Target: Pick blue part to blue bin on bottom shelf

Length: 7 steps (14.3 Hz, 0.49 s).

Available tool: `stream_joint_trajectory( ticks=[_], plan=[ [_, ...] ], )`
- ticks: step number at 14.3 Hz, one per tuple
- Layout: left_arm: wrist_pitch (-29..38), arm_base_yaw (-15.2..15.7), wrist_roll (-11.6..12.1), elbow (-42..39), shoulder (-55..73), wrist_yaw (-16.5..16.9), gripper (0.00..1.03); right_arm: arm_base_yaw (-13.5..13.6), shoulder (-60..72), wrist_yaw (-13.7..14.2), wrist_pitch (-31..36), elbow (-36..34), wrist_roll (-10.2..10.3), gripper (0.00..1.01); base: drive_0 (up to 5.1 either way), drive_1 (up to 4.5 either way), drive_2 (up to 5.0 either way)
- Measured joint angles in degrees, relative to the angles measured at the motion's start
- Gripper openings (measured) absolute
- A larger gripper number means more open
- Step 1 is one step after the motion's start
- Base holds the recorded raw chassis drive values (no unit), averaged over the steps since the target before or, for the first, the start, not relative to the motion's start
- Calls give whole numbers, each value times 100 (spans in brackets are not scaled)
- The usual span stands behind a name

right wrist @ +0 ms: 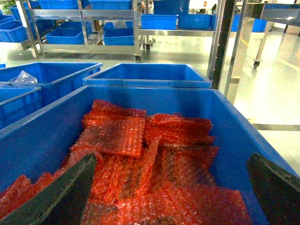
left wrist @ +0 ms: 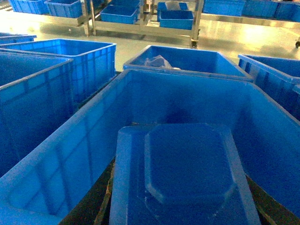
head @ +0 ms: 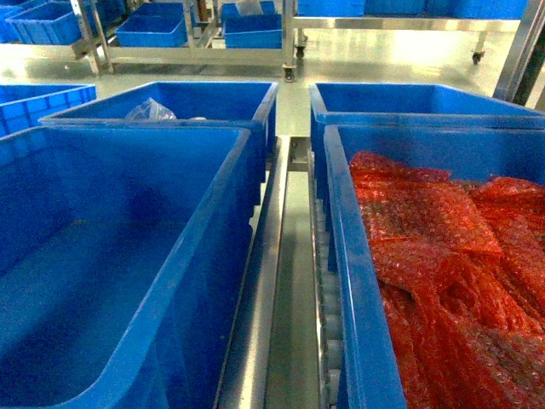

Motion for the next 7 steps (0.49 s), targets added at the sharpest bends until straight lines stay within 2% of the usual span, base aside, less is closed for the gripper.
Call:
stream_joint_trajectory(
  ticks=[3,4,5,6,7],
  plan=[
    [0,0,0,0,0,0,43,0,0,0,0,0,0,98,0,0,0],
    [74,-77,11,-13,-17,-168,43,0,0,0,0,0,0,98,0,0,0],
    [243,-588,39,-17,-7,-848,43,0,0,2,-2,0,0,98,0,0,0],
    [1307,-1032,28,20,745,-1156,43,0,0,0,7,0,0,98,0,0,0],
    [2455,-1161,37,227,2035,-1224,43,0,0,0,0,0,0,98,0,0,0]
  ],
)
